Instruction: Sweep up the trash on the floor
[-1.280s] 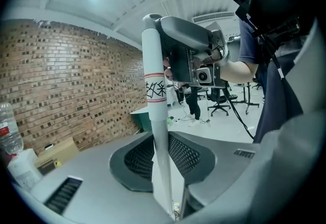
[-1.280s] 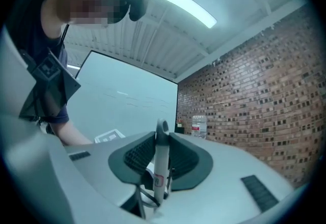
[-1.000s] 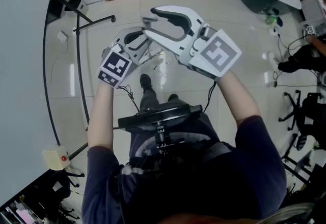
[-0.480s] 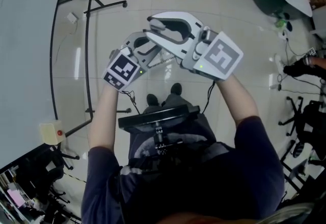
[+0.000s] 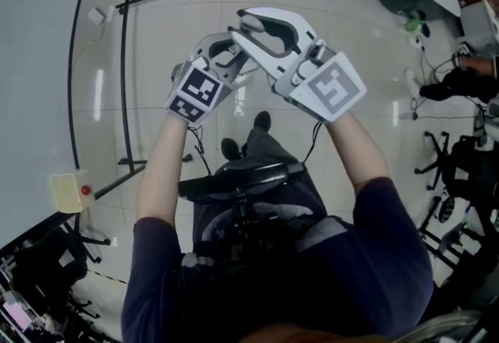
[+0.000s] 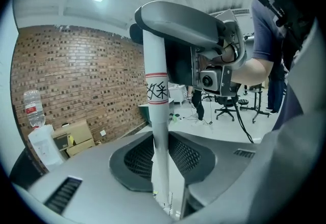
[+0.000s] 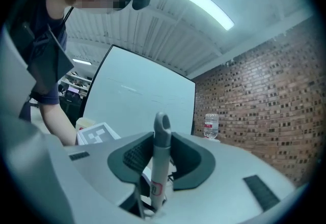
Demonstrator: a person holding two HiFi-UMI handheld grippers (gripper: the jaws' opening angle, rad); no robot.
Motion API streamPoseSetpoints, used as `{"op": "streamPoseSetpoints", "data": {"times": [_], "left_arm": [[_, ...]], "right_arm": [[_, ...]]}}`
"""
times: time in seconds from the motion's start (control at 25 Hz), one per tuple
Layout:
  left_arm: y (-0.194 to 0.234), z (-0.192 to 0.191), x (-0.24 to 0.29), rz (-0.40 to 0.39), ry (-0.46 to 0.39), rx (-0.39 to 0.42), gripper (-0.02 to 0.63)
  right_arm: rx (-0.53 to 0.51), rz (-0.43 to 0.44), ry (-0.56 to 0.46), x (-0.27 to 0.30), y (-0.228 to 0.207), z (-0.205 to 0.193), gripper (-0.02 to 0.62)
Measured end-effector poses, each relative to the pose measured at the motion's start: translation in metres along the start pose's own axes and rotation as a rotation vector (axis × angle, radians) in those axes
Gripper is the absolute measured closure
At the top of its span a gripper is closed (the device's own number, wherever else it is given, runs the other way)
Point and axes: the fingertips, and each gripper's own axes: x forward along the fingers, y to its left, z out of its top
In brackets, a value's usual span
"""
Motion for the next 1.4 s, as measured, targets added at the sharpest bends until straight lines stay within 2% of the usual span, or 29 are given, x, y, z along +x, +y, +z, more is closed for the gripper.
{"op": "streamPoseSetpoints", "data": {"times": [0.2,0.4,0.6,0.88,0.96,1.08,1.24,1.4], "left_arm": [[-0.002,-0.029,-0.023,-0.017,0.008,-0.017,0.522],[-0.003,-0.052,-0.028,-0.041,0.03,-0.049,0.522],[-0.014,-0.087,-0.02,-0.082,0.063,-0.089,0.522],[-0.031,-0.132,0.005,-0.142,0.145,-0.097,0.522],[-0.034,-0.143,0.014,-0.136,0.16,-0.094,0.522],[-0.041,-0.162,0.032,-0.123,0.188,-0.14,0.522],[-0.05,-0.189,0.055,-0.124,0.227,-0.178,0.522],[-0.052,-0.206,0.08,-0.145,0.283,-0.174,0.522]], "right_arm": [[-0.007,-0.06,0.075,0.015,0.032,-0.013,0.477],[0.027,-0.099,0.116,0.025,0.042,-0.03,0.477],[0.084,-0.127,0.167,0.025,0.048,-0.066,0.479],[0.17,-0.139,0.224,0.021,0.048,-0.121,0.48],[0.204,-0.168,0.228,0.018,0.045,-0.137,0.479],[0.256,-0.195,0.247,0.012,0.037,-0.163,0.479],[0.291,-0.177,0.313,0.004,0.034,-0.202,0.479],[0.313,-0.166,0.347,-0.003,0.019,-0.229,0.479]]}}
